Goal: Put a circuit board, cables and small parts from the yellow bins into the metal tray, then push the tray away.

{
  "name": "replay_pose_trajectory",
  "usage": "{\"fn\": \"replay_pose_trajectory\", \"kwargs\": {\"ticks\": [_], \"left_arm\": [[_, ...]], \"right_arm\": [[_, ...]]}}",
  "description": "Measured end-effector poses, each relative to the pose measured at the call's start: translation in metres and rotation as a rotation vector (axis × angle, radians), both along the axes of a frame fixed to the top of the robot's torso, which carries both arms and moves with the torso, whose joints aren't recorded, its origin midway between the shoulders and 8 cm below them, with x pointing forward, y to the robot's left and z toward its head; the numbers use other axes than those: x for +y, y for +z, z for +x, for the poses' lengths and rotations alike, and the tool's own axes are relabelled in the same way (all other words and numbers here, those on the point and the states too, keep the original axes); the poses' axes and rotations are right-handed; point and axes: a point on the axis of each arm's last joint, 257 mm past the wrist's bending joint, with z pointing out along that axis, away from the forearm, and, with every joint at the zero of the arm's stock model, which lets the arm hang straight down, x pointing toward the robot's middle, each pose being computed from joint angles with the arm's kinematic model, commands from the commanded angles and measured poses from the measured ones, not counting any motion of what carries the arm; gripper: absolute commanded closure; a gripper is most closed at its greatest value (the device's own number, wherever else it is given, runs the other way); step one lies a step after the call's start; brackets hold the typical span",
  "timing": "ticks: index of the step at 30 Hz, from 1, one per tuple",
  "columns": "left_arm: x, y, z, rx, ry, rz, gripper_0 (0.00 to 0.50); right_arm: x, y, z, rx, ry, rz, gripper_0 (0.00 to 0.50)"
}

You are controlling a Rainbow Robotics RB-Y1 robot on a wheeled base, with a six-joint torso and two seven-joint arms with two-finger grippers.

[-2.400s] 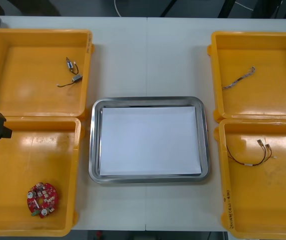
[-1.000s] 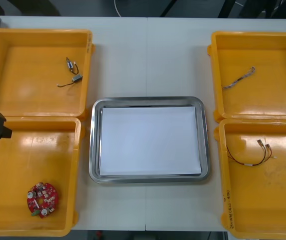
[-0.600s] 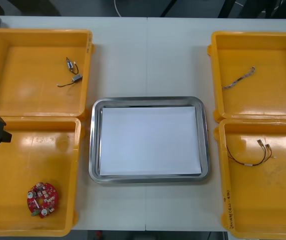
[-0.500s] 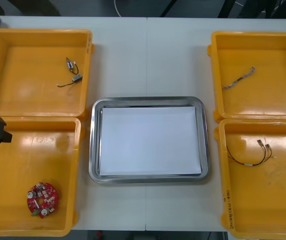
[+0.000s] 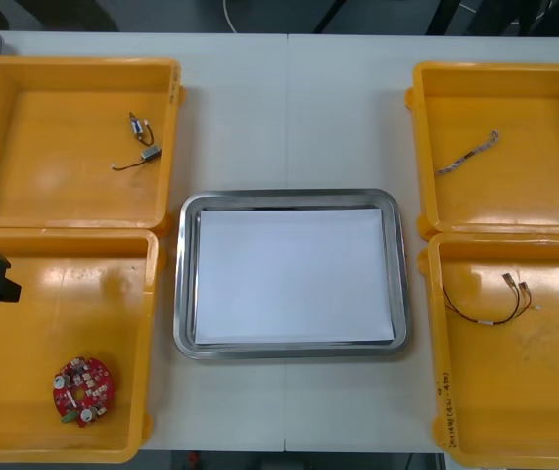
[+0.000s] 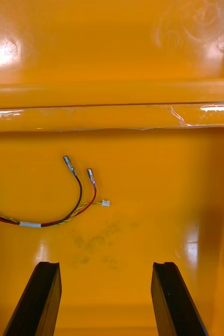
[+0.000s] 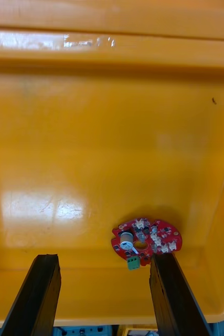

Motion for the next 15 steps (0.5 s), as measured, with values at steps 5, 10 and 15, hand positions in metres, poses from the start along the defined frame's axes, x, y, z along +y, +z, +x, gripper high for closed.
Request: {"fn": "replay_pose_trajectory", "kwargs": {"ticks": [5,10,15], "left_arm": [[-0.001,-0.010,-0.005,-0.001,0.007,-0.017,0.000],[-0.008,-0.017,-0.009,-0.021,0.003,-0.042,0.000],[-0.013,-0.026,-0.013,-0.039,0.074,-0.098,0.000]], "right_arm": [[0.008,0.007,0.001,-0.022,-0.128,0.073,0.000],[0.018,0.015,0.000,-0.050,-0.108,0.059,0.000],[0.024,0.017,-0.005,-0.065,-0.160,0.087,0.000]]}}
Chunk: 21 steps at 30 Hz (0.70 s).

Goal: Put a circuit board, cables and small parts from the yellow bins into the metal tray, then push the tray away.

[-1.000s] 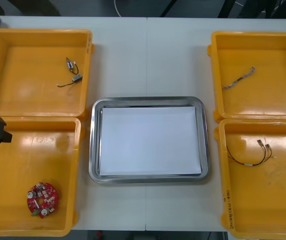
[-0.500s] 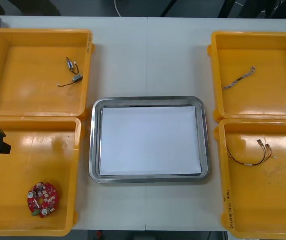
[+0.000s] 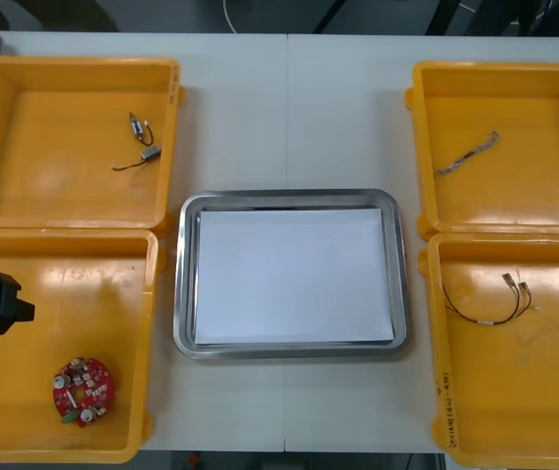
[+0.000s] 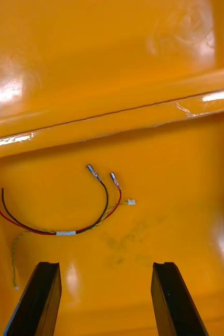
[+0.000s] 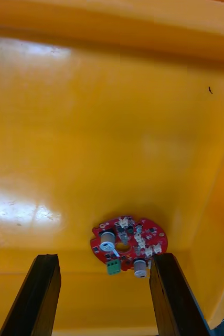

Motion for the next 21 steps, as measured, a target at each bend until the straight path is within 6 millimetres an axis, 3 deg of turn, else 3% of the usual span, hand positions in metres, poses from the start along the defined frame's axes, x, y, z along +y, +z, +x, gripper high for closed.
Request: {"fn": "replay_pose_trajectory", "kwargs": {"ticks": [6,21], "left_arm": [[0.000,-0.016,-0.009,0.006,0.119,-0.076,0.000],[-0.005,-0.044,-0.023,-0.012,0.186,-0.167,0.000]], "right_arm": [[0.013,-0.002,-0.007,-0.014,-0.064,0.065,0.000],[0.053,-0.029,-0.014,0.031,-0.261,0.299,0.000]]}}
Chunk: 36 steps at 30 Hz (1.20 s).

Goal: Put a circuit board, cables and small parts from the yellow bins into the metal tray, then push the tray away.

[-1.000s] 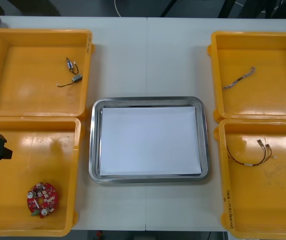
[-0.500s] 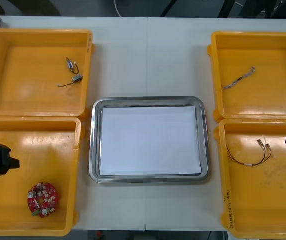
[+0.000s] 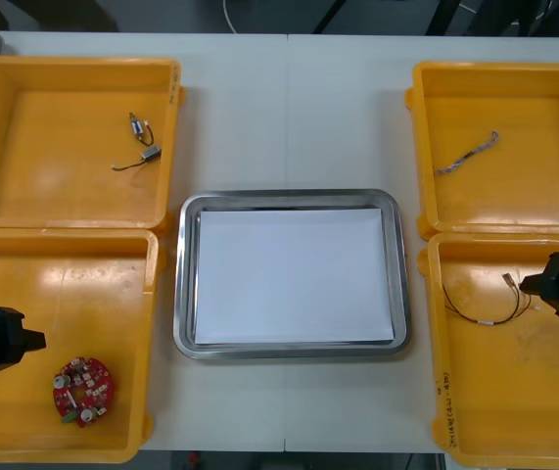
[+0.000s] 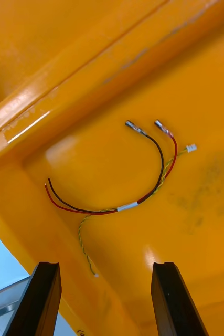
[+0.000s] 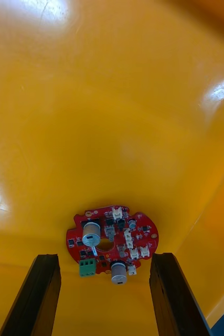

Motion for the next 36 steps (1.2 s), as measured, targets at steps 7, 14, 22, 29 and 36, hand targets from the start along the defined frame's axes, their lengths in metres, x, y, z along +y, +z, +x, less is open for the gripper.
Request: {"fn": "replay_pose_trajectory", "kwargs": {"ticks": [7,14,22,29,36], "left_arm": [[0.002,-0.010,-0.003,-0.033,0.046,-0.028,0.000],[-0.001,-0.023,-0.010,-0.012,0.091,-0.042,0.000],[-0.014,-0.039,-0.012,-0.013,0.127,-0.063,0.000],[-0.014,-0.046,-0.018,-0.001,0.137,-0.065,0.000],[-0.014,-0.050,-0.019,-0.003,0.140,-0.067,0.000]], "right_arm": [[0.015,-0.015,-0.003,0.055,-0.083,0.044,0.000],[0.017,-0.040,-0.006,0.146,-0.210,0.110,0.000],[0.014,-0.063,-0.010,0.225,-0.368,0.160,0.000],[0.020,-0.070,-0.010,0.248,-0.460,0.177,0.000],[0.016,-0.071,-0.001,0.221,-0.550,0.202,0.000]]}}
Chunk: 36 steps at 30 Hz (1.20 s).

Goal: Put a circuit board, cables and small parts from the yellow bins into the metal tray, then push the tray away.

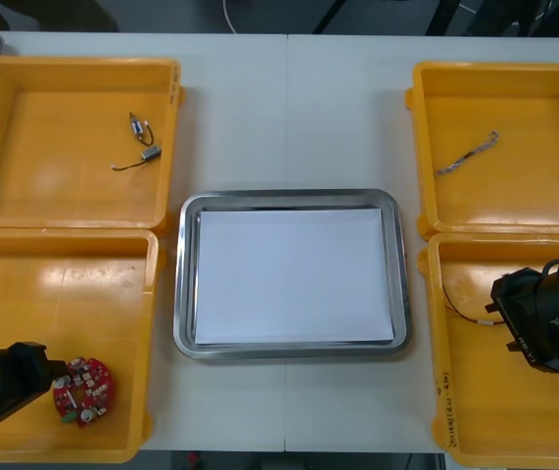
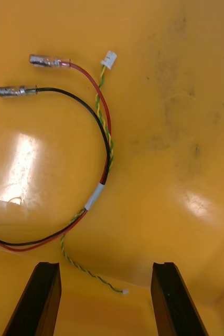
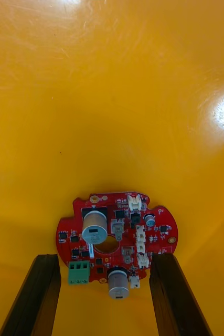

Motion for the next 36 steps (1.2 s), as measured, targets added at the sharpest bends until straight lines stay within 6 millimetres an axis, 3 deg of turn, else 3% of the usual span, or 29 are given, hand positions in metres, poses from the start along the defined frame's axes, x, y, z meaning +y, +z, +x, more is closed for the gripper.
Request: {"fn": "replay_pose_trajectory", "kwargs": {"ticks": [12,16,36], "left_arm": [[0.009,-0.017,0.003,0.004,0.034,-0.008,0.000],[0.009,-0.023,0.003,0.003,0.038,-0.011,0.000],[0.013,-0.039,0.003,0.015,0.050,-0.005,0.000]], "right_arm": [[-0.006,-0.008,0.024,-0.036,-0.048,0.009,0.000],[-0.002,-0.011,0.030,-0.041,-0.136,0.053,0.000],[0.006,-0.027,0.042,-0.062,-0.218,0.089,0.000]]}}
